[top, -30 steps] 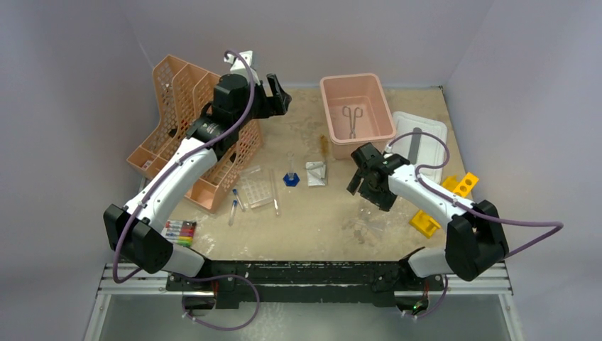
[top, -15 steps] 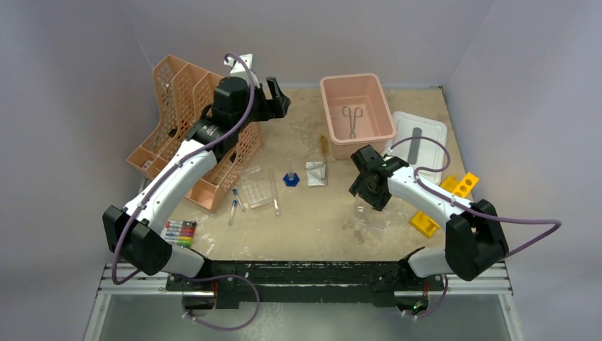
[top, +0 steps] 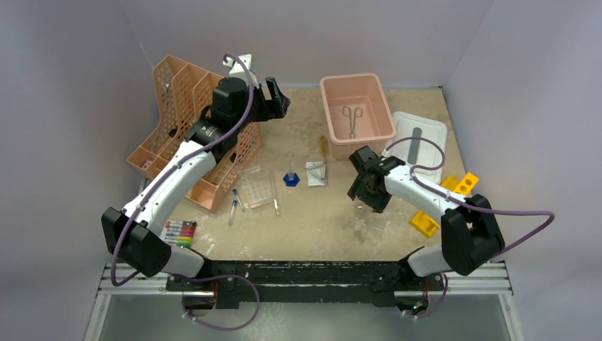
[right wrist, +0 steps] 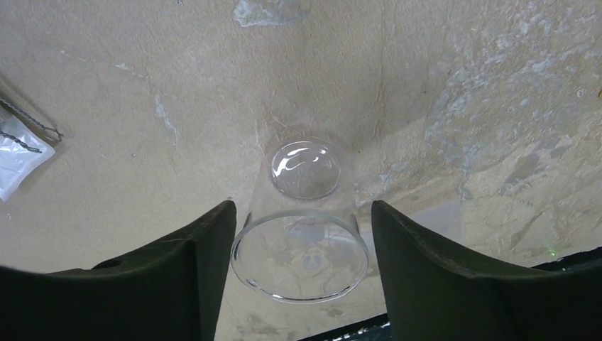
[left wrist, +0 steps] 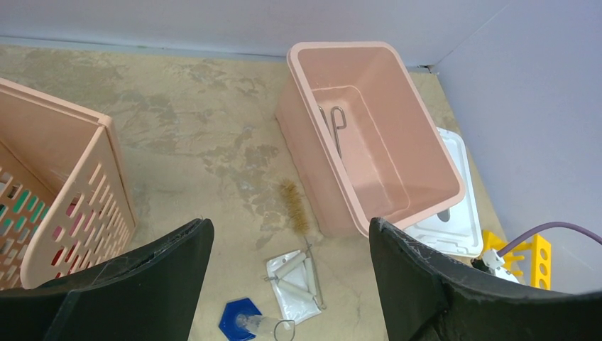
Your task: Organize the chemistry lab equipment
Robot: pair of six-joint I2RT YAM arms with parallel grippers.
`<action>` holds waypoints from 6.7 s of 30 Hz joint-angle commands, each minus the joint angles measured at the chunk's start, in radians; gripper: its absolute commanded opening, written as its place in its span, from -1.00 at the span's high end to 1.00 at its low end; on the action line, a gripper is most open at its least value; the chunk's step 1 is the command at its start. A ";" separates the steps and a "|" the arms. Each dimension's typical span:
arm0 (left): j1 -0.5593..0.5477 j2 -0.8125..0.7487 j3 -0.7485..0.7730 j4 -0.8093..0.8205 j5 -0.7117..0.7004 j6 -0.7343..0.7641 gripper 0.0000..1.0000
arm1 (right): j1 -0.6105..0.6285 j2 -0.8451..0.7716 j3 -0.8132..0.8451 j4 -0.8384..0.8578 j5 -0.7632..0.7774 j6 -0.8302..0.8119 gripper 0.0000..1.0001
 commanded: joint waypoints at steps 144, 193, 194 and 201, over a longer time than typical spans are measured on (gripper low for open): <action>0.005 -0.068 0.046 -0.001 0.011 0.060 -0.60 | 0.039 -0.038 0.155 -0.037 -0.283 -0.679 -0.31; 0.005 -0.098 0.020 -0.008 -0.039 0.079 -0.60 | 0.168 0.467 0.340 -0.109 -0.086 -0.824 0.73; 0.005 -0.097 0.020 -0.009 -0.038 0.079 -0.60 | 0.163 0.469 0.357 -0.100 -0.083 -0.815 0.76; 0.005 -0.096 0.017 -0.009 -0.038 0.078 -0.60 | 0.123 0.470 0.419 0.045 -0.107 -0.731 0.76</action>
